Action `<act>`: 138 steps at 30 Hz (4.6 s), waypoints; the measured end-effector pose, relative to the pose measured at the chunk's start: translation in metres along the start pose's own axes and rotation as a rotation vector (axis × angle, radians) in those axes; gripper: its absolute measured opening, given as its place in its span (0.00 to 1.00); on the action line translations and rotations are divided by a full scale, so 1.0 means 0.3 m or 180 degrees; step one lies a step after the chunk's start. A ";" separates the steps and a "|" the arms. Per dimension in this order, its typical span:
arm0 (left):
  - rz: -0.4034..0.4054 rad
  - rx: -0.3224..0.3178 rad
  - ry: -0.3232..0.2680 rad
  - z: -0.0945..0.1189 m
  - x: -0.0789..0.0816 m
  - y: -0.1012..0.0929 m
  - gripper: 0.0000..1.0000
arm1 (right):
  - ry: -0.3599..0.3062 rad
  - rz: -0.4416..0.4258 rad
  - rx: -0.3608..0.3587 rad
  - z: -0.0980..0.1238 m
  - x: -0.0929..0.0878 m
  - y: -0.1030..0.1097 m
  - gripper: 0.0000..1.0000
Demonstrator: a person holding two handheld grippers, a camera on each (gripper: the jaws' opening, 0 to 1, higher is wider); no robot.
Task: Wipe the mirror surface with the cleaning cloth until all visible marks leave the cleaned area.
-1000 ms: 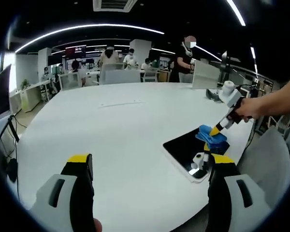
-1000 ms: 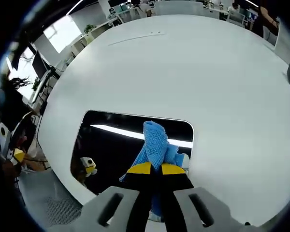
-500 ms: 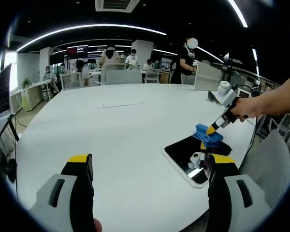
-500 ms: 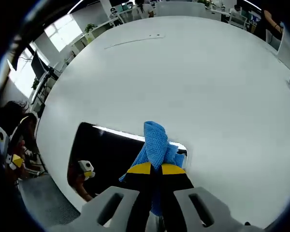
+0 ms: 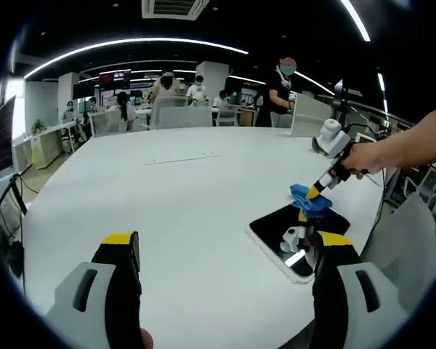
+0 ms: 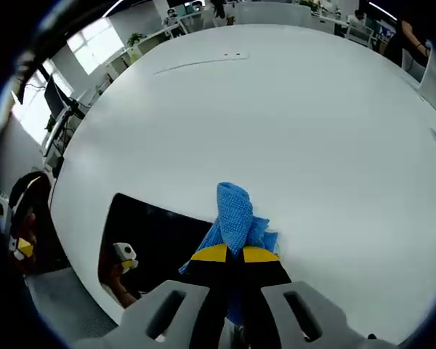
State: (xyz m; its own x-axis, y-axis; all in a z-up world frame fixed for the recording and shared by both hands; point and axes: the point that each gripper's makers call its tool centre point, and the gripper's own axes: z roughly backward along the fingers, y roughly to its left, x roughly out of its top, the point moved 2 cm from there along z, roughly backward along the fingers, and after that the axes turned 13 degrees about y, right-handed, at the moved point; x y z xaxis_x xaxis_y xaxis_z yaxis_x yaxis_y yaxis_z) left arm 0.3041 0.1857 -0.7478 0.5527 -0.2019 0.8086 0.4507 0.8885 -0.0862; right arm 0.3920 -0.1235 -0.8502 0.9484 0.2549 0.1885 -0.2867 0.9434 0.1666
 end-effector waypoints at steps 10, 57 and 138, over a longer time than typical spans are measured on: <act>-0.0005 0.0043 -0.0046 0.032 0.016 -0.005 0.99 | -0.0030 0.0010 0.0001 0.013 -0.006 0.002 0.00; -0.0007 0.0049 -0.0129 0.043 0.067 0.040 0.99 | -0.0403 -0.0172 -0.0011 0.317 -0.072 -0.194 0.00; -0.0045 0.0124 -0.0071 0.062 0.046 0.033 0.99 | -0.0105 0.0014 -0.0150 0.055 -0.207 -0.255 0.01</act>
State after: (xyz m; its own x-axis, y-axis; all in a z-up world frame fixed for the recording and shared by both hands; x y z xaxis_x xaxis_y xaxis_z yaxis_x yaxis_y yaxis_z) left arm 0.3034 0.1994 -0.7266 0.5305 -0.2057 0.8224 0.4306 0.9010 -0.0524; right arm 0.3527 -0.2149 -0.8587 0.9419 0.2527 0.2211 -0.2834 0.9515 0.1199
